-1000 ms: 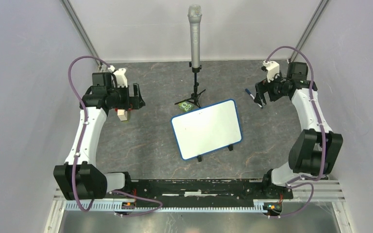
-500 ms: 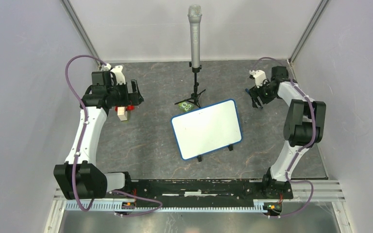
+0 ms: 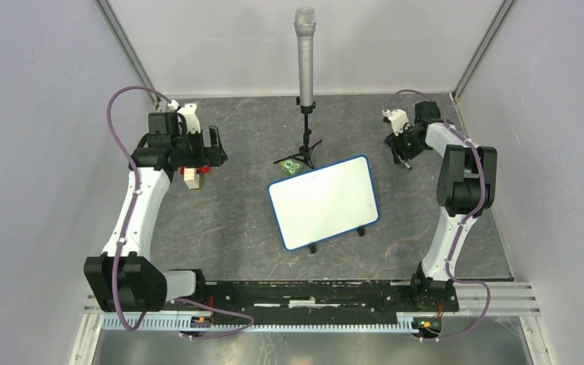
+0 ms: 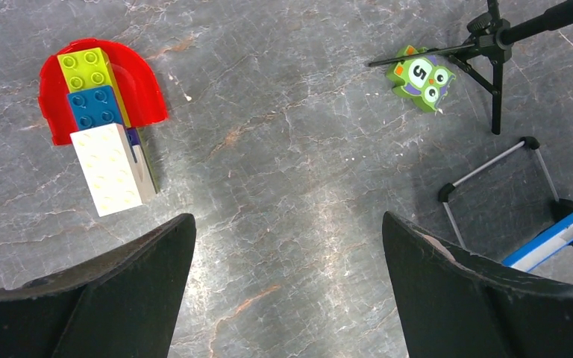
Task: Write a sentence on the whiteboard
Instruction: Pick up the whiteboard marker from the center of the board.
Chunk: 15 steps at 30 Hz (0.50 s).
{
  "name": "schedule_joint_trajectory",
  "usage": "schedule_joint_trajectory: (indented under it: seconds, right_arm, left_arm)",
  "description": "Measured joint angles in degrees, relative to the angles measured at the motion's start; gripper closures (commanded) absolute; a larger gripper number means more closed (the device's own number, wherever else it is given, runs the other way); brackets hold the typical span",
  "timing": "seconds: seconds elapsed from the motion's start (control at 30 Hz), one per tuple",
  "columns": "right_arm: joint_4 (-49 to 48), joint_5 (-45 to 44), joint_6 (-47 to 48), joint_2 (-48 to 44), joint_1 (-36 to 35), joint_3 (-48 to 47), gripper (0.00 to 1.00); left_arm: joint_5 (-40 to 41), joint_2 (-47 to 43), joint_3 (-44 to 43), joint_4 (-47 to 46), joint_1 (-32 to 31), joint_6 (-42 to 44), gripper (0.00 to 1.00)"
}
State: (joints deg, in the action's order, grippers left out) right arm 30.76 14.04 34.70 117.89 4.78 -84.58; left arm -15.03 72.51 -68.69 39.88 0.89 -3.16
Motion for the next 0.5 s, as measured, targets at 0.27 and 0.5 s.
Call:
schedule_joint_trajectory:
  seconds: [0.27, 0.5]
  right_arm:
    - [1.75, -0.09, 0.11, 0.68, -0.04, -0.63, 0.89]
    - [1.70, -0.94, 0.33, -1.14, 0.20, 1.38, 1.00]
  left_arm:
    - [-1.62, -0.98, 0.17, 1.68, -2.97, 4.28, 0.00]
    - [-6.36, 0.33, -5.29, 8.50, -4.26, 10.32, 0.00]
